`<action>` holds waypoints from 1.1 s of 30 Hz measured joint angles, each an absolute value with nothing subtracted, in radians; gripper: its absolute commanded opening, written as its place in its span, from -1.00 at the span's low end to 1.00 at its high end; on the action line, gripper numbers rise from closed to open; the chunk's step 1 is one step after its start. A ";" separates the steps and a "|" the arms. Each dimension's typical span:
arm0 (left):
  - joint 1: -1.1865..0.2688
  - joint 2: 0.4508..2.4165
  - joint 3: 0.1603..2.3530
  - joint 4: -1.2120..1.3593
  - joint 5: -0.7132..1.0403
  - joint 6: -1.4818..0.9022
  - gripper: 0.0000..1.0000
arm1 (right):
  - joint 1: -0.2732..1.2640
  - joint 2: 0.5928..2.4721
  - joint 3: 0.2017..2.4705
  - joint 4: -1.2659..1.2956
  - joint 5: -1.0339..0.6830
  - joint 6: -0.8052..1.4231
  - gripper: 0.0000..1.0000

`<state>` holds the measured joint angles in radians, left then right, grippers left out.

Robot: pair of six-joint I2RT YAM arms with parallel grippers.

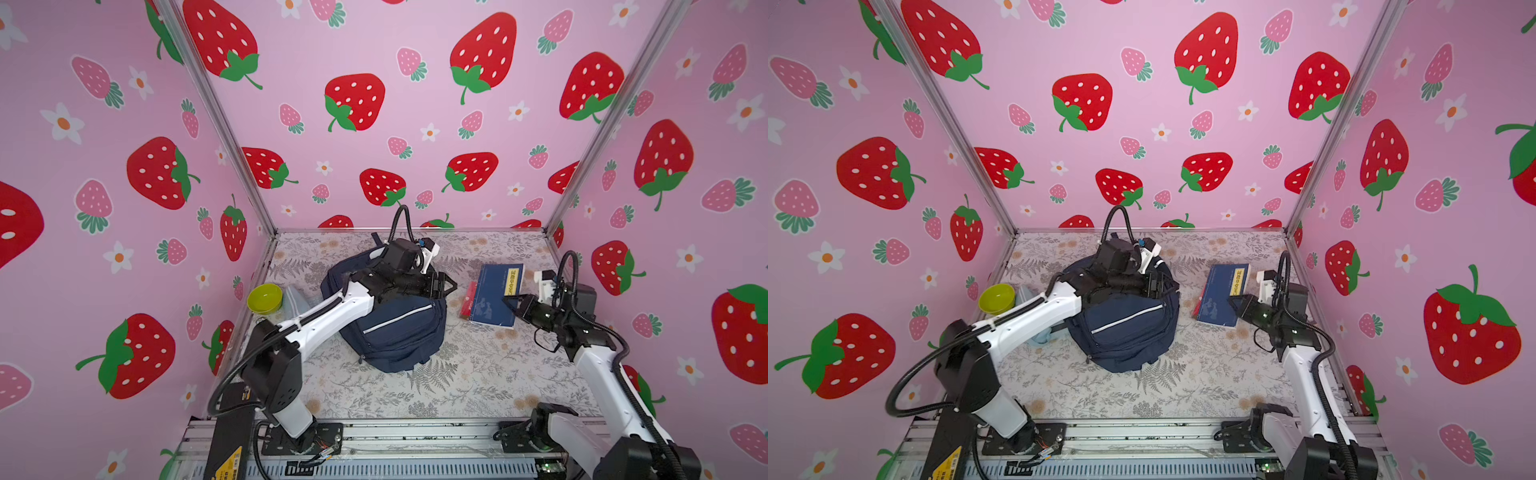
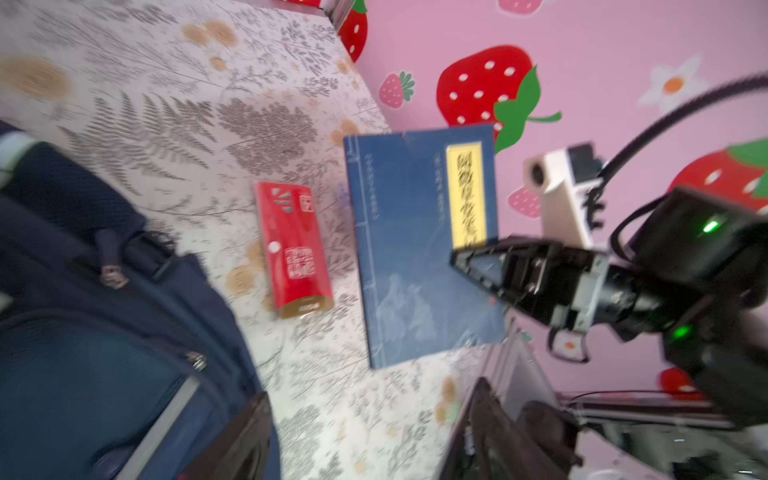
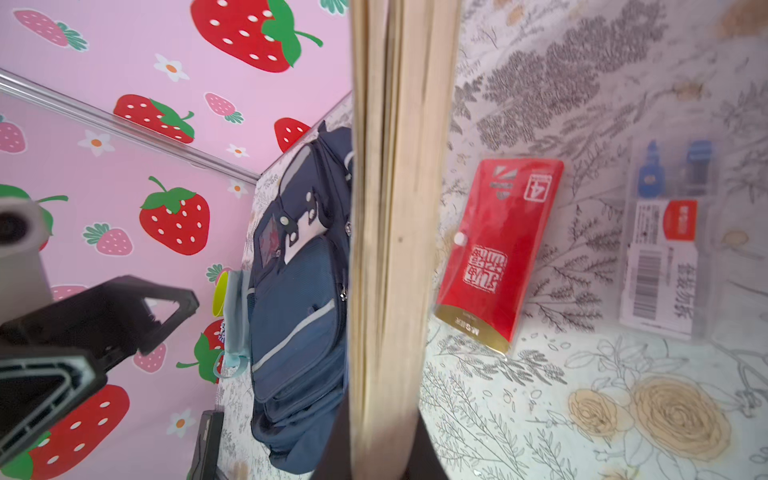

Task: Pack the student bag

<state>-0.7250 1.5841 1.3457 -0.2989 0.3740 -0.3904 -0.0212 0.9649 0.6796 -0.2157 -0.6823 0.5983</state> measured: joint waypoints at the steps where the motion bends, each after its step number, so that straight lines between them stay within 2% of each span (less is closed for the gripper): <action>1: -0.745 1.549 1.316 -0.354 0.329 -0.341 0.54 | -0.006 0.958 0.688 -0.218 -0.673 0.602 -1.00; 4: -0.824 1.513 1.237 -0.507 0.199 -0.229 0.51 | 0.032 0.947 0.694 -0.220 -0.651 0.614 -1.00; 8: -0.917 1.558 1.175 -0.666 0.072 -0.146 0.39 | 0.084 0.943 0.694 -0.221 -0.624 0.643 -1.00; 13: -0.926 1.606 1.167 -0.740 -0.073 -0.116 0.09 | 0.146 0.943 0.694 -0.221 -0.591 0.665 -1.00; 20: -0.926 1.702 1.221 -0.738 -0.100 -0.104 -0.12 | 0.179 0.891 0.688 -0.225 -0.564 0.685 -1.00; 26: -0.932 1.757 1.238 -0.738 -0.083 -0.102 -0.14 | 0.181 0.879 0.688 -0.228 -0.554 0.686 -1.00; 33: -0.931 1.817 1.293 -0.754 -0.112 -0.109 -0.82 | 0.181 0.868 0.673 -0.228 -0.553 0.700 -1.00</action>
<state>-0.9314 1.8172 1.2930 -0.7544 -0.1123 -0.1093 0.1814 0.8684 0.6735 -0.2279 -0.5526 0.7002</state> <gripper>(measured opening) 0.156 0.112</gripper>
